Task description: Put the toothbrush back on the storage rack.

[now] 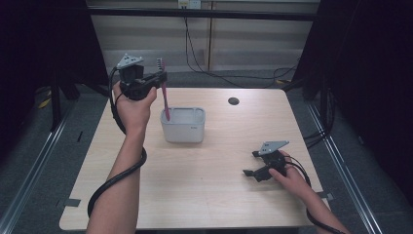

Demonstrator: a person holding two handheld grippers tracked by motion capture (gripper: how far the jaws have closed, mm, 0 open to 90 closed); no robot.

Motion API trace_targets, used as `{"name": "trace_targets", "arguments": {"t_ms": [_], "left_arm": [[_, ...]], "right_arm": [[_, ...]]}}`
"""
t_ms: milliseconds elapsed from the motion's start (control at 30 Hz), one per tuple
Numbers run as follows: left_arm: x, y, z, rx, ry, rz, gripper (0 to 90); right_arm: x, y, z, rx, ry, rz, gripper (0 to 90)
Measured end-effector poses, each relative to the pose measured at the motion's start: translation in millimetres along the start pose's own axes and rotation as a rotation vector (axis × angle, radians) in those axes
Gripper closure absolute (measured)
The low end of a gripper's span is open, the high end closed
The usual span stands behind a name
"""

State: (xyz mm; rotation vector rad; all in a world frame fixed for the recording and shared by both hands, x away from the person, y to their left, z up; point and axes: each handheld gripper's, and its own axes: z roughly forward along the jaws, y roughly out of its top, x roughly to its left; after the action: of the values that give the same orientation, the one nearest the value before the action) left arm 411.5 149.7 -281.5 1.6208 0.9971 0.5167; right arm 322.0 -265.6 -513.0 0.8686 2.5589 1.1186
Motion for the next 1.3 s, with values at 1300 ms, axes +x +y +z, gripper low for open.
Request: {"name": "trace_targets", "arguments": {"t_ms": [1300], "left_arm": [[16.1,-23.4,29.2,-0.014,0.054,0.011,84.5]], "right_arm": [[-0.3,-0.1,0.1,-0.002,0.003,0.001,12.4]]}}
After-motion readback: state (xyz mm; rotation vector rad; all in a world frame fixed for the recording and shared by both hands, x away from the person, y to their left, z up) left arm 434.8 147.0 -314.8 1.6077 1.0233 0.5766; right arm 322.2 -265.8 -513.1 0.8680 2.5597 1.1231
